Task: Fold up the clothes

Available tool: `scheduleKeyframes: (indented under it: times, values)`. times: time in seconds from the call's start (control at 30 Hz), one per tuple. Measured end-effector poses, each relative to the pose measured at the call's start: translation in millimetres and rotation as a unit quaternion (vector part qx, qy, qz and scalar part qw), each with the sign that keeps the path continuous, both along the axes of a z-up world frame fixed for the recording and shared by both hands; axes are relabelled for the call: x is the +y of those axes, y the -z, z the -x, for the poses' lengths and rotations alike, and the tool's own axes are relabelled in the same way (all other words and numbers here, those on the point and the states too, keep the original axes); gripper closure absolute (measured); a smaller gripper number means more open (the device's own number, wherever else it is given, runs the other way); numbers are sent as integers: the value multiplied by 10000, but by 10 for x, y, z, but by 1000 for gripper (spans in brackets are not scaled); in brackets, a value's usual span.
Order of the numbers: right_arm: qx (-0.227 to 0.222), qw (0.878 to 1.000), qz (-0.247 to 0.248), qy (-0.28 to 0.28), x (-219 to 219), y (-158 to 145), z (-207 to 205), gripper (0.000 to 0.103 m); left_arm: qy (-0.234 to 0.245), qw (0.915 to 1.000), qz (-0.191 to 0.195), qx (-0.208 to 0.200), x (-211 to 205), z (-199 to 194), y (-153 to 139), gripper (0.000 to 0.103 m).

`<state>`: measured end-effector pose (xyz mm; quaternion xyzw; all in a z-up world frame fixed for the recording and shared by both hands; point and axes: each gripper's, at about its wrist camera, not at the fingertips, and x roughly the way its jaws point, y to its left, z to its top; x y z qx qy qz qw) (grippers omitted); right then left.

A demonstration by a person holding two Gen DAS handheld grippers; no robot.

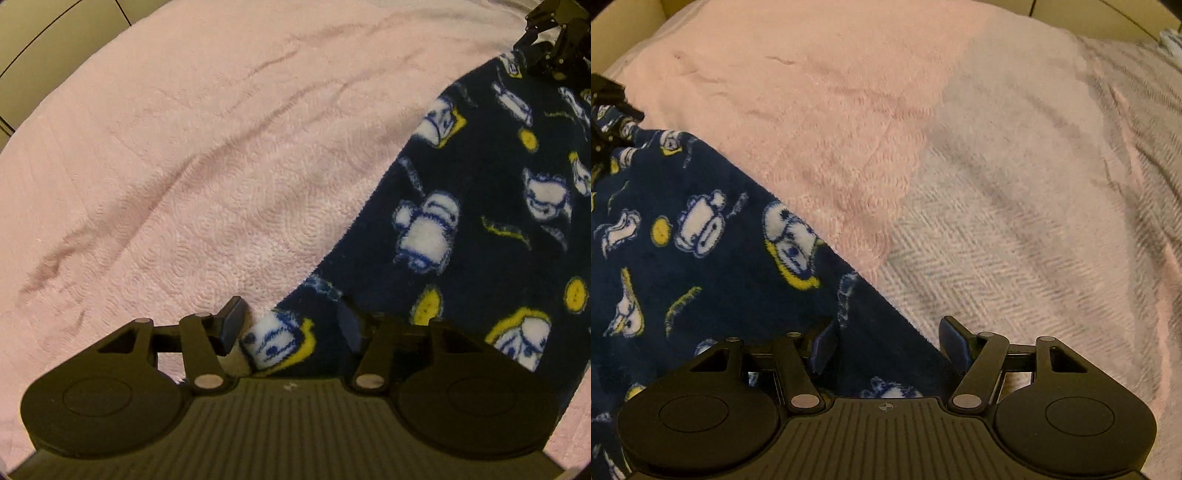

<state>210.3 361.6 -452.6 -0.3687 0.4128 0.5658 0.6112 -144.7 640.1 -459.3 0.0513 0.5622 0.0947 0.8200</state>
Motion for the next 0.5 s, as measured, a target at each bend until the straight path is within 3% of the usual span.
scheduleKeyframes:
  times: [0.03,0.07,0.1,0.17,0.23,0.37,0.5]
  values:
    - [44,10000,-8,23,-17,-8,9,90,82,10000,33,28,-41,2,6,91]
    - [71,10000,-23,53,-36,-27,25,96,177,9998,-60,64,-101,7,4,99]
    - [99,9999,-39,82,-56,-45,42,98,263,9993,-254,46,-176,33,-21,99]
    - [-191,9996,-188,5,-146,-155,155,99,308,9975,-625,-96,-313,118,-113,99]
    - [-593,9971,-486,-3,-344,-361,329,100,-82,9956,-766,-542,-420,311,-340,100]
    - [-1141,9885,-994,-51,-929,-795,830,100,-1102,9802,-692,-1491,-783,915,-925,100]
    - [-1480,9807,-1267,-152,-1636,-1177,1466,100,-1662,9673,-594,-1820,-1526,1689,-1342,100]
